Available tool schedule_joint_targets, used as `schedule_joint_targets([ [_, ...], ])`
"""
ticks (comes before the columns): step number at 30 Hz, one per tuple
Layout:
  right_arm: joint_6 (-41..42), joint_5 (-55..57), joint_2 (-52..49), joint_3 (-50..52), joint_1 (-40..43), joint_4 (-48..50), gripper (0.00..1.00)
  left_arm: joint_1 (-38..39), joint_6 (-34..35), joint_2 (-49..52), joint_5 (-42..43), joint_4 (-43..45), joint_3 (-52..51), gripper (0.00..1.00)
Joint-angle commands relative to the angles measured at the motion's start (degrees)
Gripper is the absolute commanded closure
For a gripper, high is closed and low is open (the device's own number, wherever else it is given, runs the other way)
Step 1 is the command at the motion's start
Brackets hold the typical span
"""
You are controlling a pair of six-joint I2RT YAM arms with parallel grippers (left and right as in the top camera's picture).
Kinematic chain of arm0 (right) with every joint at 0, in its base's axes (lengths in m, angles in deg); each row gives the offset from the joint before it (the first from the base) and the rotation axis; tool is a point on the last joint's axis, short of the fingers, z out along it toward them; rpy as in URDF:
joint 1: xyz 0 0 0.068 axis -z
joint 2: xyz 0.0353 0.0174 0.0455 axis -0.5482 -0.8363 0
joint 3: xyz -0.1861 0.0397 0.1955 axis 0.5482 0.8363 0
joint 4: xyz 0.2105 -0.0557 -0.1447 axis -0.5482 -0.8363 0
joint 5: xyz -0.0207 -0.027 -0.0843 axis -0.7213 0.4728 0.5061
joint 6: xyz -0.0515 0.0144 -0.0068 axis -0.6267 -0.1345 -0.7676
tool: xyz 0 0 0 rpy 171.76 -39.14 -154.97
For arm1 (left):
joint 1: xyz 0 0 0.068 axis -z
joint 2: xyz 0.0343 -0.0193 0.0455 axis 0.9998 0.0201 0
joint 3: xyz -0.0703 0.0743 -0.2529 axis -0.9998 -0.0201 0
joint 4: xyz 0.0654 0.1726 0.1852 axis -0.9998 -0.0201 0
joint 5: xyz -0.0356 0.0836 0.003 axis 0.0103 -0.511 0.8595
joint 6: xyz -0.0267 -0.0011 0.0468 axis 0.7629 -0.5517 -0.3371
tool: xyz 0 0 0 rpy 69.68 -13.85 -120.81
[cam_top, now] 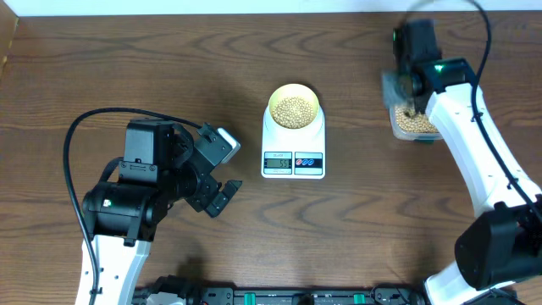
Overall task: Scoop item into bowl and weigh 50g on scale
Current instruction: 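Carry the scoop left over the bowl and tip it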
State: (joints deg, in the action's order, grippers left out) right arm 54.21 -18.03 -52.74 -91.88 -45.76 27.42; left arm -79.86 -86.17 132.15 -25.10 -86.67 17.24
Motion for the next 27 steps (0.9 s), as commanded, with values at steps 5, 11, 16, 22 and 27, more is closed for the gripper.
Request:
schedule_joint_targets([
  [5, 0.39, -24.24, -2.91, -2.16, -6.21, 12.41, 0.99, -0.31, -1.01, 0.02, -0.13, -0.11, 1.09, 0.01],
  [11, -3.23, -26.56, -11.19, -2.16, -12.00, 11.32, 0.99, -0.31, -1.01, 0.02, -0.13, -0.11, 1.09, 0.01],
  [16, -8.81, -26.60, -14.84, -2.16, -14.29, 9.77, 0.99, -0.31, -1.01, 0.02, -0.13, -0.11, 1.09, 0.01],
  [22, -11.37, -25.94, -16.48, -2.16, -14.47, 8.68, 0.99, -0.31, -1.01, 0.02, -0.13, -0.11, 1.09, 0.01],
  [27, -11.87, -25.53, -15.41, -2.21, -14.19, 9.29, 0.99, -0.31, -1.01, 0.02, -0.13, -0.11, 1.09, 0.01],
])
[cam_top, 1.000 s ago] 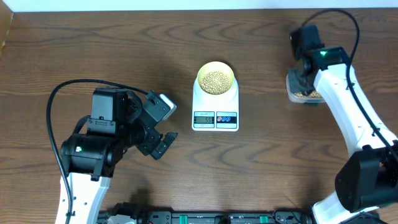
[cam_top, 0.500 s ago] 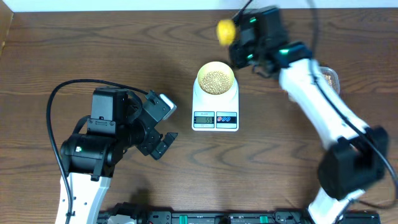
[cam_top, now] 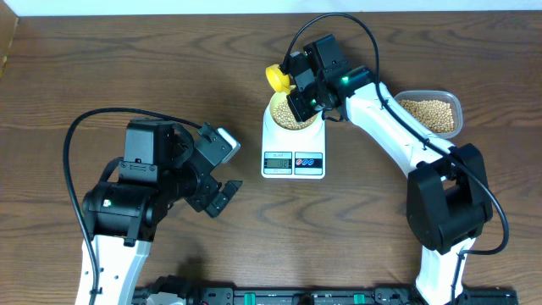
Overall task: Scoop item into bowl and weigh 50g on scale
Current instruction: 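Carry the scoop left over the bowl and tip it, then return the scoop to the soybean tub and scoop beans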
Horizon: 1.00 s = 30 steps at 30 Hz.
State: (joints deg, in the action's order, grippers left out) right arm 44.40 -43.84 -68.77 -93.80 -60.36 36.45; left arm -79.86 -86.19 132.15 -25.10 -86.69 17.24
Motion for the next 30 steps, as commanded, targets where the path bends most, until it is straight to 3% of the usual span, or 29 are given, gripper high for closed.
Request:
schedule_joint_targets([
  [1, -2.05, 0.28, 0.96, -0.28, 0.46, 0.87, 0.99, -0.31, -0.98, 0.02, -0.13, -0.09, 1.09, 0.01],
  [6, -1.95, -0.09, 3.04, -1.90, 0.74, 3.80, 0.99, -0.31, -0.98, 0.02, -0.13, -0.09, 1.09, 0.01],
  [10, -2.08, -0.33, 5.38, -4.85, 0.79, 0.13, 0.99, -0.31, -0.98, 0.02, -0.13, -0.09, 1.09, 0.01],
  [23, -3.67, -0.42, 14.14, -6.69, 5.46, -32.37, 0.99, -0.31, -0.98, 0.02, -0.13, -0.09, 1.09, 0.01],
  [30, 7.67, 6.32, 14.14, -6.69, 15.06, -44.39, 0.99, -0.31, -0.98, 0.02, -0.13, -0.09, 1.09, 0.01],
])
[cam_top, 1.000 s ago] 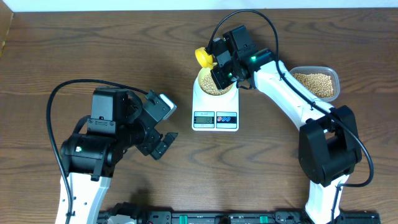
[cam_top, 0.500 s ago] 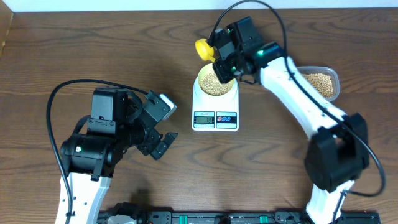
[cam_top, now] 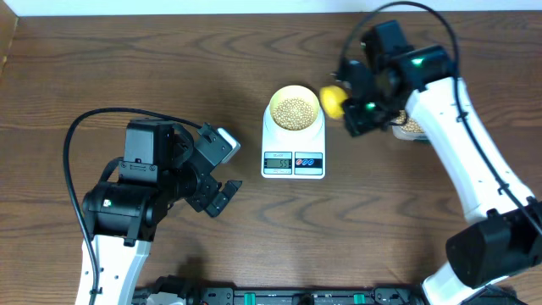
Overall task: Scoop item into bowl and weigh 50g on scale
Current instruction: 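Return the scoop to the soybean tub and scoop beans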
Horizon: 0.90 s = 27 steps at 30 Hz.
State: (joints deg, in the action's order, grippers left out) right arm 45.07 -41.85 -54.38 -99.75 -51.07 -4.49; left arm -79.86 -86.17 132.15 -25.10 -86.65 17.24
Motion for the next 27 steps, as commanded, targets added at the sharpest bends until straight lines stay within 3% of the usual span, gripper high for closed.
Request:
schedule_joint_targets([
  [1, 7.63, 4.26, -0.24, -0.74, 8.13, -4.83, 0.99, -0.31, -1.01, 0.02, -0.13, -0.13, 1.09, 0.01],
  [6, 7.89, 3.61, -0.24, -0.74, 17.25, -7.04, 0.99, -0.31, -1.03, 0.02, -0.11, -0.13, 1.09, 0.01],
  [13, 9.60, 3.85, -0.28, 0.04, 23.17, -5.07, 0.99, -0.31, -1.01, 0.02, -0.13, -0.13, 1.09, 0.01],
  [27, 13.44, 6.19, -7.98, 6.82, 23.89, 1.92, 0.99, -0.31, -1.01, 0.02, -0.13, -0.13, 1.09, 0.01],
])
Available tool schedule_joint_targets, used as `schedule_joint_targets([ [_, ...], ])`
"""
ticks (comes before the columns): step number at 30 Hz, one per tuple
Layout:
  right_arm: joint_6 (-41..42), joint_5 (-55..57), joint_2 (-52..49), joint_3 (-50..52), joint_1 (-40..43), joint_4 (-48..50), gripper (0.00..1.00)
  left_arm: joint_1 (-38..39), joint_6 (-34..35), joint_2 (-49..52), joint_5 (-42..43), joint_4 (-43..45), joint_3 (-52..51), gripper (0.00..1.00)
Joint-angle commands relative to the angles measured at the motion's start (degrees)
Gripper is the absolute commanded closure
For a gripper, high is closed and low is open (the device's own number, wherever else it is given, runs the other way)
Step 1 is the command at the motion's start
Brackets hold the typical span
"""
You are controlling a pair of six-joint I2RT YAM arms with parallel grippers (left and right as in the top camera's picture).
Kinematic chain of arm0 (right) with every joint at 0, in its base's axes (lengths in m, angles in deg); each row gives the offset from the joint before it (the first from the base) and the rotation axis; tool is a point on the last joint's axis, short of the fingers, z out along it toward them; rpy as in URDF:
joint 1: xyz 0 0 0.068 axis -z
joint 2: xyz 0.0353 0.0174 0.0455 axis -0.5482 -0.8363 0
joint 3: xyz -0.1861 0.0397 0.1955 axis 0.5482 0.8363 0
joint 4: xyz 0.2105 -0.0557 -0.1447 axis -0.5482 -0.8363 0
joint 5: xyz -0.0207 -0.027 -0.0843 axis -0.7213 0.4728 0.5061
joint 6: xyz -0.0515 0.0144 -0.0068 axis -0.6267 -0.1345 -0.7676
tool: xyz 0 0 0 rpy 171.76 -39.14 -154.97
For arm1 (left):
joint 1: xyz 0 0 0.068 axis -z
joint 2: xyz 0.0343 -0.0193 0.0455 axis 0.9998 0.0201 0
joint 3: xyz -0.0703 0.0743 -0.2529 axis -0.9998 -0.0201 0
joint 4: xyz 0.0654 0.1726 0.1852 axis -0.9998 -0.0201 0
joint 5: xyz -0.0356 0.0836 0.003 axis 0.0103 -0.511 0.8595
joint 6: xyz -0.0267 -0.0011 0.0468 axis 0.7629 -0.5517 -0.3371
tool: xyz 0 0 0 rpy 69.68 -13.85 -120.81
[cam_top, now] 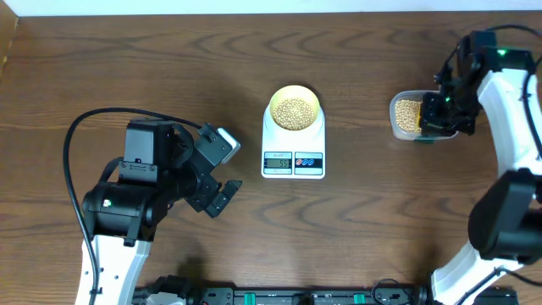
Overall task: Scoop item into bowl and weigh 50g on scale
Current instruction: 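Return the scoop to the soybean tub and scoop beans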
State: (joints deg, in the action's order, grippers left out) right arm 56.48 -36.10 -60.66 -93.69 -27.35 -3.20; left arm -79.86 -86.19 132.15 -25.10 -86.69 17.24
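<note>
A yellow bowl [294, 109] filled with soybeans sits on the white scale [293, 146], whose display [278, 161] is too small to read. At the right stands a clear container [405, 116] of soybeans. My right gripper [440, 117] hangs over the container's right half, pointing down into it. Its fingers are hidden under the wrist, and the yellow scoop is out of sight. My left gripper [223, 194] rests open over the table left of the scale, holding nothing.
The left arm's black cable [85, 127] loops over the table at the left. The table's far edge runs along the top of the view. Bare wood lies between the scale and the container.
My right gripper has moved right, from between the bowl and the container with the yellow scoop showing, to over the container. The scoop no longer shows. The left arm has not moved.
My right gripper was first down in the bean container. Then it held the yellow scoop at the bowl's far rim on the scale. After that it was between bowl and container with the scoop, and now it is back over the container. The left arm stayed still.
</note>
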Motion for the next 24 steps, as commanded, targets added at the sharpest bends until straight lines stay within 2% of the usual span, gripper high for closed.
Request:
schedule_joint_targets([
  [1, 2.05, 0.46, -2.34, 0.76, 0.17, 0.92, 0.99, -0.31, -0.98, 0.02, -0.13, -0.09, 1.09, 0.01],
  [6, 3.85, 0.48, -3.15, 0.74, 0.46, 3.98, 0.97, -0.31, -0.98, 0.02, -0.11, -0.09, 1.09, 0.01],
  [8, 4.68, 0.50, -3.10, 0.74, 0.74, 4.70, 0.94, -0.31, -0.98, 0.02, -0.13, -0.09, 1.09, 0.01],
  [10, 4.68, 0.50, -3.10, 0.74, 1.05, 4.90, 0.85, -0.31, -0.98, 0.02, -0.13, -0.09, 1.09, 0.01],
  [11, 4.70, 0.50, -3.10, 0.74, 1.20, 4.92, 0.83, -0.31, -0.98, 0.02, -0.11, -0.09, 1.09, 0.01],
  [24, 6.84, 0.48, -3.08, 0.52, 1.31, 5.81, 0.89, -0.31, -0.98, 0.02, -0.13, -0.09, 1.09, 0.01],
])
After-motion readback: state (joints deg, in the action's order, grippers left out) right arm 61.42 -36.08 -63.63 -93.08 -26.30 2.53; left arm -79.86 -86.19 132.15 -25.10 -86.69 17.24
